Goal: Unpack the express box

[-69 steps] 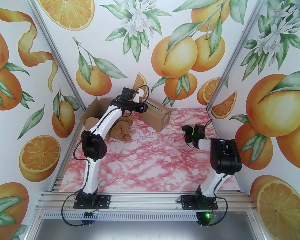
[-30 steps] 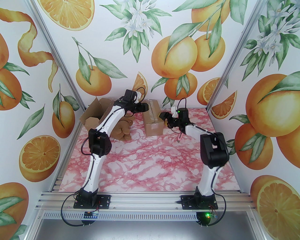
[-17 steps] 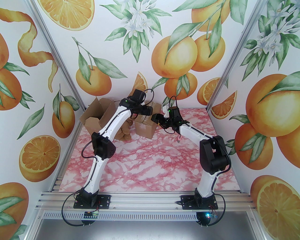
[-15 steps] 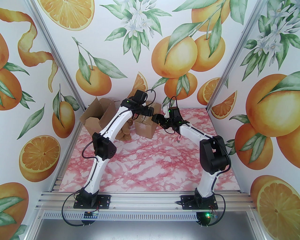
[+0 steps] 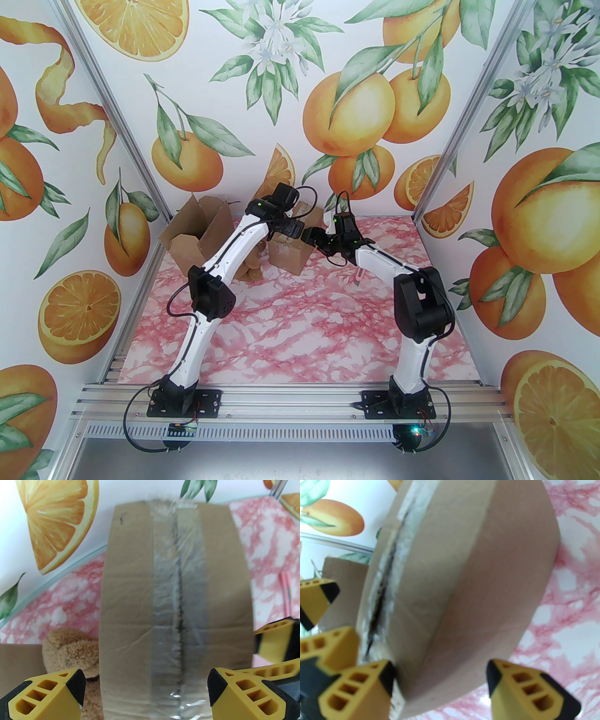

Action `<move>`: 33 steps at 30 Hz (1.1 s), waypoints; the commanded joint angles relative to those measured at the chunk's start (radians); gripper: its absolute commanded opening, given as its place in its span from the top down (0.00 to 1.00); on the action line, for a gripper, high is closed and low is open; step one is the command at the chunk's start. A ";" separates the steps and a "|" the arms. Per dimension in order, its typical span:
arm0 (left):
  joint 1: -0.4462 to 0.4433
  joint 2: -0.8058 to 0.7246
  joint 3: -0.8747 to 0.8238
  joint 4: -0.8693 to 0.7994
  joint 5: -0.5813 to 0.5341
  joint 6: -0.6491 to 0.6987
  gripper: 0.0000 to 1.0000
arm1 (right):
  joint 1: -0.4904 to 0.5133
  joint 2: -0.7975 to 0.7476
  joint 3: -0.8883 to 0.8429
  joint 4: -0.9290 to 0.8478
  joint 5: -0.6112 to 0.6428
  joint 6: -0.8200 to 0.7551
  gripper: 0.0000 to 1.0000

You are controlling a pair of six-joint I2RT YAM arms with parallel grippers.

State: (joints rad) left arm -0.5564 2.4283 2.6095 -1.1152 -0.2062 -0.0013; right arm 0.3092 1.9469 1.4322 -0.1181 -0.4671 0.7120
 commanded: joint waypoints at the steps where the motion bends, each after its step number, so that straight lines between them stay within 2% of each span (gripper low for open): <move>1: -0.003 0.057 0.024 -0.035 -0.008 0.078 0.09 | 0.009 0.034 0.029 -0.074 0.063 -0.043 0.31; 7: -0.007 0.075 0.027 -0.019 -0.078 0.121 0.08 | 0.022 0.045 0.068 -0.120 0.080 -0.081 0.31; 9: -0.005 0.075 0.030 -0.015 -0.132 0.117 0.14 | 0.024 0.053 0.088 -0.141 0.089 -0.091 0.31; 13: 0.006 0.066 0.045 -0.011 -0.196 0.092 0.32 | 0.027 0.068 0.112 -0.179 0.108 -0.110 0.31; 17: 0.021 0.035 0.055 0.007 -0.212 0.072 0.44 | 0.027 0.079 0.137 -0.219 0.137 -0.131 0.31; 19: 0.027 0.008 0.054 0.027 -0.207 0.070 0.55 | 0.027 0.084 0.146 -0.228 0.153 -0.137 0.31; 21: 0.036 -0.016 0.055 0.040 -0.199 0.067 0.62 | 0.027 0.088 0.155 -0.240 0.167 -0.142 0.31; 30: 0.106 -0.113 0.059 0.049 -0.187 0.078 0.76 | 0.027 0.113 0.205 -0.299 0.212 -0.166 0.31; 33: 0.131 -0.144 0.062 0.060 -0.113 0.049 0.81 | 0.027 0.122 0.223 -0.308 0.221 -0.172 0.31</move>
State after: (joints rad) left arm -0.4576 2.3806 2.6289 -1.0771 -0.3389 0.0761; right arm 0.3378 2.0430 1.6222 -0.3584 -0.2935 0.5652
